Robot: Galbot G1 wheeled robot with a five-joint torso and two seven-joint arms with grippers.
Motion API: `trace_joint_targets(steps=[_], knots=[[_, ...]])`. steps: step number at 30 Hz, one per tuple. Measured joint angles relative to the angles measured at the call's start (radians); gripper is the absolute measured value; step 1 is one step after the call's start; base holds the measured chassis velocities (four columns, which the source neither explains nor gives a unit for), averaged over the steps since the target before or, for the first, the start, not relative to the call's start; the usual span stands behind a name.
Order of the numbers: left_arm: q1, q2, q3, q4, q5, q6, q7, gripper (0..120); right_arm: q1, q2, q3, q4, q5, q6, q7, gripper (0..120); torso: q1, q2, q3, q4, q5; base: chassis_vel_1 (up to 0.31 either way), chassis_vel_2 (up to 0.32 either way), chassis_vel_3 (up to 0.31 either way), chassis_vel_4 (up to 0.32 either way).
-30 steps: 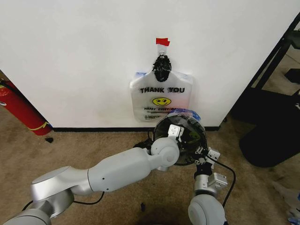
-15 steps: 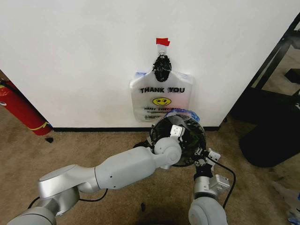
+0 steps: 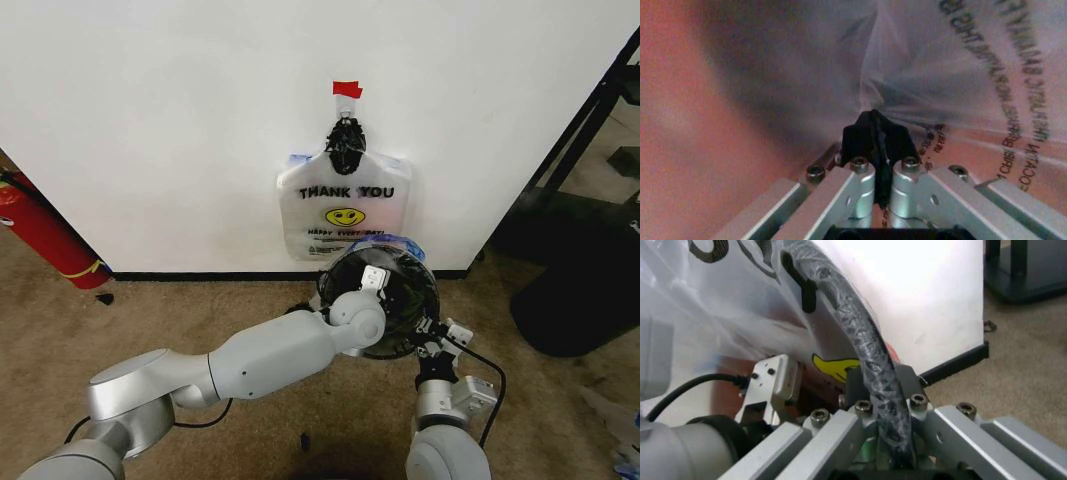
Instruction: Pick up the garbage bag from the wall and place it over the trash bin.
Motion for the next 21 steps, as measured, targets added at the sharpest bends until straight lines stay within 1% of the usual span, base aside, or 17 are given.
trace_joint_targets(steps=[4,5,10,13,14,19,21], knots=[[0.001,0.0,0.002,0.003,0.002,-0.001,0.002,0,-0.002,0.001,-0.002,0.007,0.019,-0.007,0.001,0,0.0,0.0,0.0,0.0,0.0,0.0,0.0,0.0,0.0],[0.001,0.001,0.003,0.004,0.005,-0.001,0.007,0,-0.004,0.002,-0.003,0.017,0.057,-0.026,0.009,0,0.0,0.0,0.0,0.0,0.0,0.0,0.0,0.0,0.0],[0.004,0.003,0.004,-0.002,0.009,-0.006,0.011,0,-0.003,-0.005,0.009,0.015,0.089,-0.034,0.018,0,0.0,0.0,0.0,-0.0001,-0.0001,0.0,0.0,0.0,0.0],[0.008,0.023,0.006,-0.056,0.007,-0.008,0.011,0,0.016,-0.014,0.03,0.001,0.144,-0.053,0.037,0,0.0,0.0,0.0,0.0,-0.0001,0.0,0.0,0.0,0.0],[0.008,0.023,0.006,-0.056,0.007,-0.008,0.011,0,0.016,-0.014,0.03,0.001,0.144,-0.053,0.037,0,0.0,0.0,0.0,0.0,-0.0001,0.0,0.0,0.0,0.0],[0.009,0.057,0.009,-0.156,0.004,-0.008,0.002,0,0.063,-0.021,0.078,-0.026,0.264,-0.095,0.074,0,0.0,0.0,0.0,0.0001,-0.0001,0.0,0.0,0.0,0.0],[0.01,0.06,0.003,-0.185,0.004,-0.008,-0.006,0,0.076,-0.023,0.094,-0.033,0.308,-0.108,0.089,0,0.0,0.0,0.0,0.0,-0.0001,0.0,0.0,0.0,0.0]])
